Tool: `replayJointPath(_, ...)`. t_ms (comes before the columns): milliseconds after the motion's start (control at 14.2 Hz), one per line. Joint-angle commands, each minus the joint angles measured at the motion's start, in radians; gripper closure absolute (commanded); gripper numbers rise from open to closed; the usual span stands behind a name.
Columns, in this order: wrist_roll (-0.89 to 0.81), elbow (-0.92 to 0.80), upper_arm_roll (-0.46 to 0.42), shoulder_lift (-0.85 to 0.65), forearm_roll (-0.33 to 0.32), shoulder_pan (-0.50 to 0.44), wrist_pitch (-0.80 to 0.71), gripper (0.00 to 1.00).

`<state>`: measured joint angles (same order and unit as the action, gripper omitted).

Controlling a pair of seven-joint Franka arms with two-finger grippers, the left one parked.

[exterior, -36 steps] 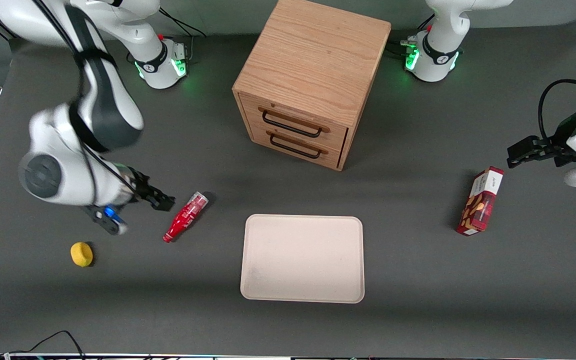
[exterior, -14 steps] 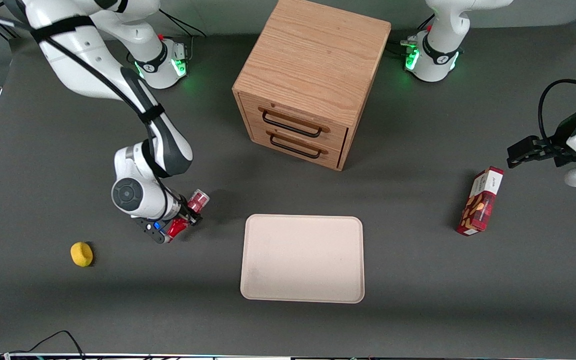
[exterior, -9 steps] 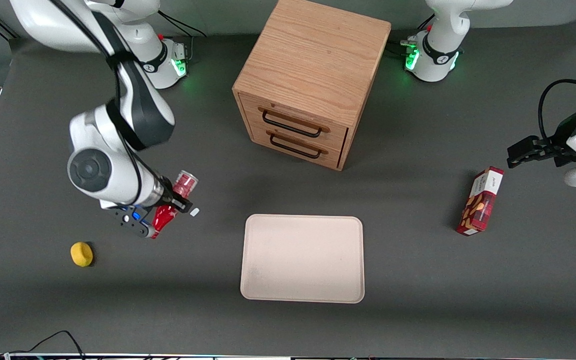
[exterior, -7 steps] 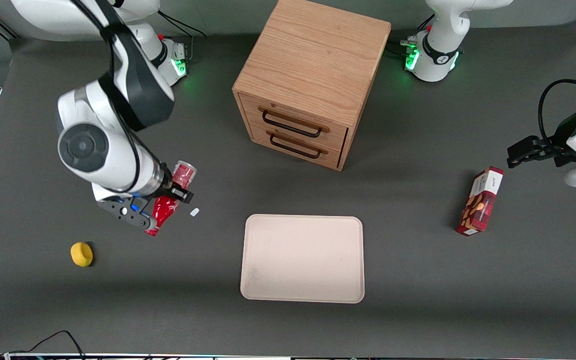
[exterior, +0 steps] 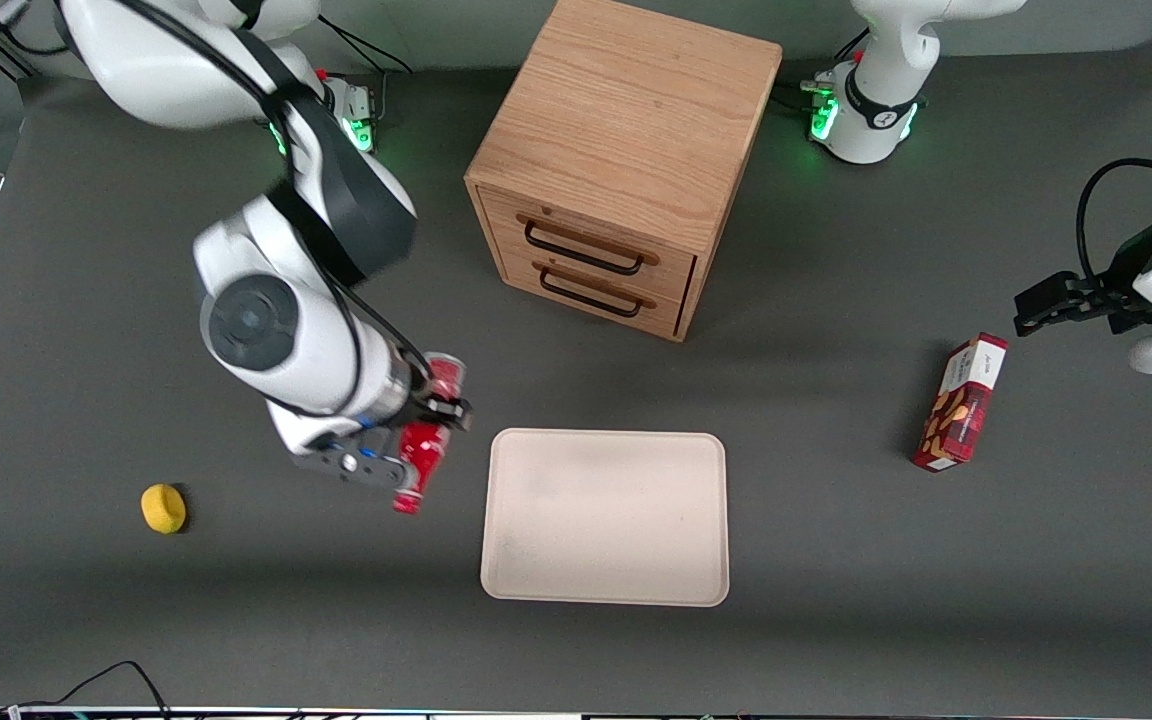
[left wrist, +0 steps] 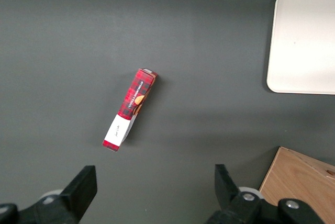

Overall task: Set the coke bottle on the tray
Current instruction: 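Lift the bottle and carry it over the cream tray, then lower the held bottle onto the tray surface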

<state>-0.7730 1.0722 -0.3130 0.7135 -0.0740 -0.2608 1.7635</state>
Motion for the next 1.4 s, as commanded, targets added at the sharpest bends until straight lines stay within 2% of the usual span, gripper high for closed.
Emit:
replayJointPath(0,0.014,-0.100,-0.021,0.154,-0.026,-0.029,0.095,1.00)
replayJointPath(211,0.037,-0.097,-0.021,0.251,-0.029,-0.035,0.203,1.00)
replayJointPath(351,0.113,-0.097,-0.023,0.297,-0.094,-0.040,0.226,1.00)
replayJointPath(561,0.126,-0.091,-0.023,0.345,-0.136,-0.049,0.258,1.00)
replayJointPath(632,0.124,-0.059,-0.023,0.348,-0.194,-0.052,0.290,1.00)
replayJointPath(702,0.124,-0.031,-0.023,0.353,-0.223,-0.054,0.338,1.00)
replayJointPath(1053,0.112,-0.018,-0.023,0.368,-0.230,-0.055,0.375,1.00)
replayJointPath(1123,0.106,-0.017,-0.023,0.368,-0.228,-0.055,0.375,0.41)
replayJointPath(1193,0.104,-0.015,-0.023,0.368,-0.236,-0.055,0.375,0.00)
replayJointPath(1333,0.103,-0.012,-0.023,0.368,-0.242,-0.055,0.375,0.00)
